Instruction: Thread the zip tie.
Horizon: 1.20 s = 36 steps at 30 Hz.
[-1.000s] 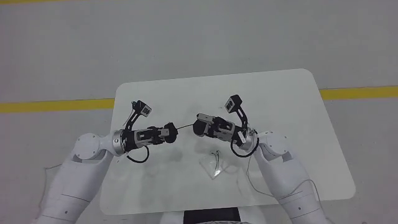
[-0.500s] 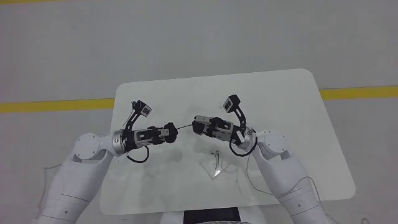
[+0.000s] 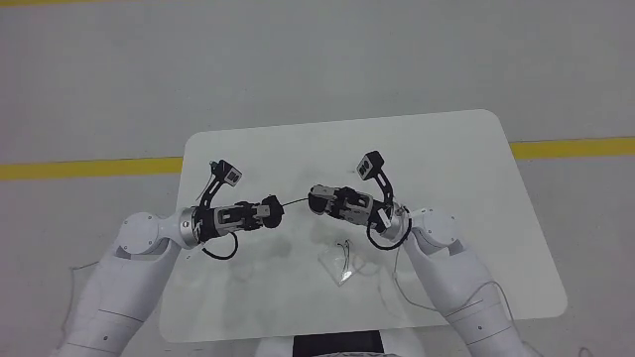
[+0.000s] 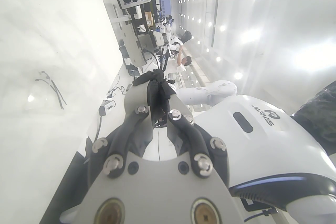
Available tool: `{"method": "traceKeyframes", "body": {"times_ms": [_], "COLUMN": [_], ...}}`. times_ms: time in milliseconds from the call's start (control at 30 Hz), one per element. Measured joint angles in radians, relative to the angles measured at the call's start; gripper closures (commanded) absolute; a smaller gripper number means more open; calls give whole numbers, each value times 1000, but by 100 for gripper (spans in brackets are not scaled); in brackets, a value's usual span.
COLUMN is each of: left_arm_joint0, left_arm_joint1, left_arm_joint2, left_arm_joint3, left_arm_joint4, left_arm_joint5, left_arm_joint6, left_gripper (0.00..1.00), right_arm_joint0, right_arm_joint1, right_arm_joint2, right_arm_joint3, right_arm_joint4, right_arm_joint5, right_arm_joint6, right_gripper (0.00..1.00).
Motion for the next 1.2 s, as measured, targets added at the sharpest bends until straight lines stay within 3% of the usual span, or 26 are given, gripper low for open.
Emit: {"method": "traceKeyframes", "body": {"times_ms": [333,467,833,867,900,933,1200], "left_arm_joint0": [0,0,0,0,0,0,0], "left_arm_joint1": [0,0,0,0,0,0,0], "left_arm_joint2": [0,0,0,0,0,0,0], "left_arm_joint3": [0,0,0,0,0,0,0], "left_arm_joint4": [0,0,0,0,0,0,0], "left_arm_joint5": [0,0,0,0,0,0,0], "left_arm_joint6": [0,0,0,0,0,0,0], "left_gripper": [100,100,100,80,51,0,0], "right_arm_joint0": [-2,0,4,4,3,3,-4], "right_arm_joint1": [14,18,30,32,33,34,42], "right_arm_joint2": [-13,-17,-29,-30,-31,-31,-28], "right_arm_joint3": [-2,-1,-4,-5,-6,-8,-15], "right_arm_joint4": [13,18,19,20,20,20,31], "right_arm_joint5": [-28,-31,-43,-44,-45,-46,-40], "right_arm_joint6": [23,22,7,4,3,1,-45], "right_gripper": [91,100,100,100,100,100,100]}}
